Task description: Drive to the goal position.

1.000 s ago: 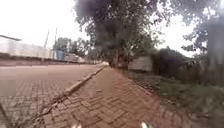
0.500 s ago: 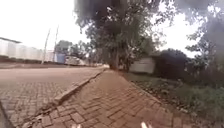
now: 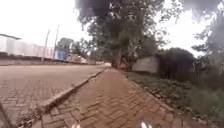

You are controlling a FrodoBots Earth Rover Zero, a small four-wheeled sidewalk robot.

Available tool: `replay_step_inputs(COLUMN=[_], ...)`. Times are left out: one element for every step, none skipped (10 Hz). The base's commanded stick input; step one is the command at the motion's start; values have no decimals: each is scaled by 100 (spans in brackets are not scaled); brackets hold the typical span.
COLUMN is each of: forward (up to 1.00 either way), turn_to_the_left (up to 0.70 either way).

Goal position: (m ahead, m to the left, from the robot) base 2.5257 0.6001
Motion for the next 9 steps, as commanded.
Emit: replay_step_inputs(forward=[50, 50, 50, 50, 50, 50, 50, 50, 50], turn_to_the_left=[10, 14, 19, 18, 14, 10, 14, 18, 12])
